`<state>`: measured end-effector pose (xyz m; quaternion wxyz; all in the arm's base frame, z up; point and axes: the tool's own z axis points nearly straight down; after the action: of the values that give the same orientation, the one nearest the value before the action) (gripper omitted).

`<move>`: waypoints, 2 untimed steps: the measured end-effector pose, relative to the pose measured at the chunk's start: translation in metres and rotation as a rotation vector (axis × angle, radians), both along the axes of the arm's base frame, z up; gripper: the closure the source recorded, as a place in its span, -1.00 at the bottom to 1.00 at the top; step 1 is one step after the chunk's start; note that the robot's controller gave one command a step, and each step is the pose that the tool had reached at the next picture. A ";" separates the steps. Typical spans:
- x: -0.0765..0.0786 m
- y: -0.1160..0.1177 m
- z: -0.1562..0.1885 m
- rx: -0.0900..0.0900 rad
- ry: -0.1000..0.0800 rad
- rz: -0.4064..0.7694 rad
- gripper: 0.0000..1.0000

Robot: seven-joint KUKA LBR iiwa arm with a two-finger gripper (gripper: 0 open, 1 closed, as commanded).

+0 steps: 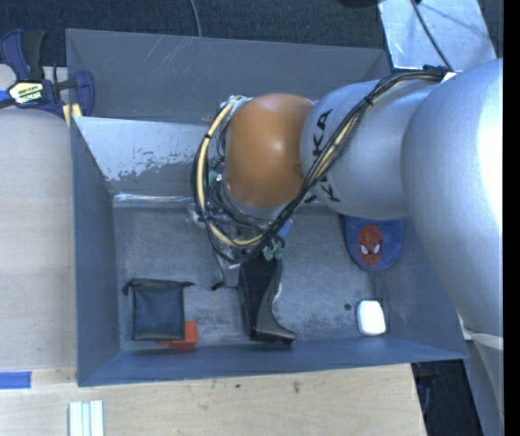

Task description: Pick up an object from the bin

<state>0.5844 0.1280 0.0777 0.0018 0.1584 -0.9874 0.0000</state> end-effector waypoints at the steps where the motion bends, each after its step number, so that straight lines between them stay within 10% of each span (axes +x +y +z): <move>1: -0.043 0.105 -0.008 0.002 -0.002 0.394 -1.00; 2: -0.042 0.104 -0.007 0.002 -0.003 0.390 1.00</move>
Offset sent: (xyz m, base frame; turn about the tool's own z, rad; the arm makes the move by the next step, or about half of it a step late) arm -0.0425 0.1039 -0.0077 -0.3930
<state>0.5429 0.2318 0.0708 0.0000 0.3466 -0.9380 -0.0004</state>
